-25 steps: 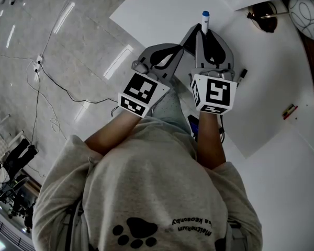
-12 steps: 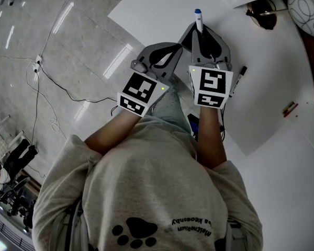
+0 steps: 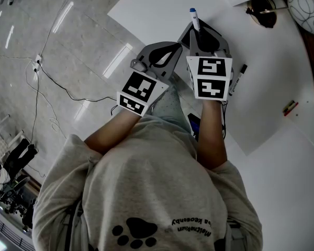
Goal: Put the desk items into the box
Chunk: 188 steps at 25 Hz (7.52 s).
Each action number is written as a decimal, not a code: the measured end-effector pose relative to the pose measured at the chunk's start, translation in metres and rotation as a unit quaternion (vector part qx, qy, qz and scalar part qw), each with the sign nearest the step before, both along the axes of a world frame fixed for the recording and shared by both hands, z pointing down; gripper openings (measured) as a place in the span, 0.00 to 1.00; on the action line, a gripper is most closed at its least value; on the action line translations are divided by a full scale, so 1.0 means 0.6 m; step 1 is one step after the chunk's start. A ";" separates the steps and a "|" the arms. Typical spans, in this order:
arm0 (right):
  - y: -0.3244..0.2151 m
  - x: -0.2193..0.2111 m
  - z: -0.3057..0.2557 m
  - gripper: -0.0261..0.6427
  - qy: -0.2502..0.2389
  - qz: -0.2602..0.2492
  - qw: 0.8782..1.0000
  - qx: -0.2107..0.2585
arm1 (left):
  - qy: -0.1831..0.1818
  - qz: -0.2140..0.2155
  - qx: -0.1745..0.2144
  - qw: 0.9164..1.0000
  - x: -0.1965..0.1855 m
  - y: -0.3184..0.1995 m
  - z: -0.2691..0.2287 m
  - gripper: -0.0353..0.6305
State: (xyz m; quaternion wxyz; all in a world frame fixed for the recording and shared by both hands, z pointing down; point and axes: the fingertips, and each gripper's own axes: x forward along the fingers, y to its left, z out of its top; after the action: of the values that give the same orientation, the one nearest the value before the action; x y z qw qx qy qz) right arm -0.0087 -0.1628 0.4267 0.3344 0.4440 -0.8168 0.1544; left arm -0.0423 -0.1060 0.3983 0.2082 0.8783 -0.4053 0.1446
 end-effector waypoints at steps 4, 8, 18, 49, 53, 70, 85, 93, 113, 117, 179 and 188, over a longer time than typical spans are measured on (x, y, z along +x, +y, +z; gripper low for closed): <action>-0.004 0.001 0.010 0.15 0.005 0.002 1.000 -0.031 | 0.001 -0.002 -0.002 1.000 0.002 0.001 0.002 0.06; -0.006 0.001 0.017 0.15 0.012 0.004 0.999 -0.041 | 0.003 -0.004 -0.004 1.000 0.001 0.001 0.003 0.06; -0.001 -0.003 0.014 0.15 0.011 -0.001 1.000 -0.030 | 0.003 -0.005 -0.004 1.000 0.006 0.002 0.000 0.06; 0.025 0.043 -0.054 0.09 -0.045 0.017 0.997 0.054 | 0.004 0.012 0.015 1.000 0.057 0.012 -0.030 0.06; 0.035 0.051 -0.071 0.06 -0.050 0.025 0.996 0.075 | 0.006 0.013 0.017 1.000 0.061 0.017 -0.039 0.06; 0.082 0.104 -0.193 0.06 -0.064 0.079 0.971 0.216 | -0.006 0.029 0.083 0.996 0.091 0.035 -0.124 0.06; 0.146 0.241 -0.196 0.06 -0.038 0.153 0.963 0.220 | 0.014 0.102 0.087 0.991 0.215 0.082 -0.131 0.06; 0.176 0.321 -0.150 0.06 -0.025 0.200 0.961 0.189 | 0.022 0.125 0.075 0.989 0.279 0.101 -0.102 0.06; 0.184 0.420 0.027 0.06 -0.017 0.232 0.971 0.051 | 0.024 0.137 0.018 0.990 0.369 0.090 0.017 0.06; 0.183 0.420 0.072 0.06 -0.005 0.222 0.975 0.002 | 0.017 0.134 0.007 0.991 0.367 0.077 0.040 0.06; 0.121 0.387 0.020 0.15 -0.066 0.249 0.966 -0.018 | 0.015 0.160 -0.006 0.987 0.343 0.015 0.031 0.06; 0.123 0.384 -0.050 0.15 -0.069 0.254 0.963 0.056 | 0.020 0.160 0.023 0.987 0.336 0.024 -0.015 0.06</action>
State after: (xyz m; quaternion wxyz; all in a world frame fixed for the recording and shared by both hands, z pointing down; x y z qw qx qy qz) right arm 0.2217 -0.0892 0.3967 0.2019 0.6432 -0.7057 0.2180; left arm 0.1594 -0.0915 0.3893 0.1702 0.9391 -0.2588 0.1487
